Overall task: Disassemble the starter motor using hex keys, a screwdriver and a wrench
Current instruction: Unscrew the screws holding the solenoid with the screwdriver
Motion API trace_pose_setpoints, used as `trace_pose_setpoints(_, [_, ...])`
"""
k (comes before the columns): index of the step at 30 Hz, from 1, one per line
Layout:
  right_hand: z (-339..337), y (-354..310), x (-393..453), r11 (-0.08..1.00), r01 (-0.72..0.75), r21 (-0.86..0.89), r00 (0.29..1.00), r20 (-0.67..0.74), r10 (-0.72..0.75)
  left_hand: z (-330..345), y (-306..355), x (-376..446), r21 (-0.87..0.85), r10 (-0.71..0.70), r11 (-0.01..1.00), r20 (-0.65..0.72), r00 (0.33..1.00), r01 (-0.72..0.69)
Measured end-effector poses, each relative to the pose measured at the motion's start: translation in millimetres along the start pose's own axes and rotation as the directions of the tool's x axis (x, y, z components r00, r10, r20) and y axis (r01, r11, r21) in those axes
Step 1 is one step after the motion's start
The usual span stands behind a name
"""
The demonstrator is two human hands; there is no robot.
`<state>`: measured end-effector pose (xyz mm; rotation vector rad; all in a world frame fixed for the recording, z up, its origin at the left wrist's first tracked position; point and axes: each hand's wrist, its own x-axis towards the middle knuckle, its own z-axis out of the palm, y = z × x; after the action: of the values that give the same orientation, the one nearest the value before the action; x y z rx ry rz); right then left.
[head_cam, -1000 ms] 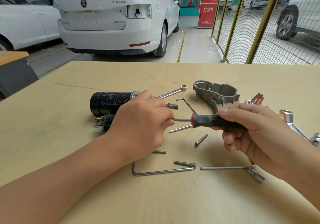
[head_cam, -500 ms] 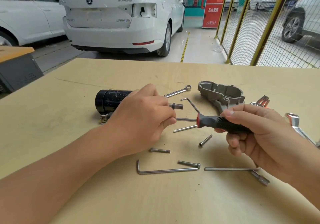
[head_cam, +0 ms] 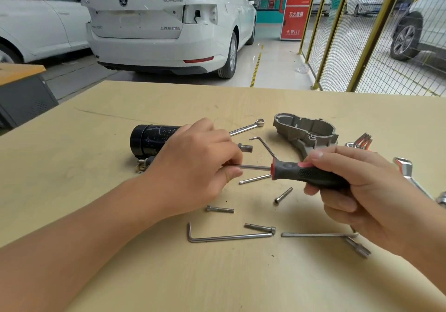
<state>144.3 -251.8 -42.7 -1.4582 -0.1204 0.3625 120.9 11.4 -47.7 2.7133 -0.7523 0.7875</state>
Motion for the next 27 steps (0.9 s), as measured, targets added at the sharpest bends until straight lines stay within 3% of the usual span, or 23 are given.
trace_pose_setpoints(5, [-2.6,0.6,4.3,0.987,0.107,0.121,0.994,-0.014,-0.107,1.5,-5.3,0.8,0.012,0.046,0.999,0.010,0.999,-0.046])
trace_pose_setpoints(8, [0.2,0.0,1.2,0.995,0.053,0.085,0.998,0.041,-0.057,2.3,-3.5,1.2,-0.028,0.002,1.000,-0.004,1.000,-0.003])
trace_pose_setpoints(12, [3.3,1.0,-1.0,1.000,-0.008,0.018,1.000,0.001,0.008,0.9,-3.0,-0.7,-0.091,-0.022,0.996,0.014,1.000,0.023])
trace_pose_setpoints(18, [-0.7,2.5,1.0,0.986,0.131,0.100,0.991,0.009,-0.133,-5.4,-13.0,-1.6,-0.009,0.038,0.999,0.089,0.995,-0.037])
trace_pose_setpoints(24, [2.0,-1.8,-1.2,0.998,0.050,0.049,0.997,0.058,-0.053,-7.4,-29.2,1.2,-0.084,0.043,0.995,-0.034,0.999,-0.046])
trace_pose_setpoints(27, [0.6,-2.0,-0.6,0.996,0.079,0.042,0.995,0.055,-0.082,-10.2,-54.0,3.0,-0.120,-0.107,0.989,-0.193,0.975,0.085])
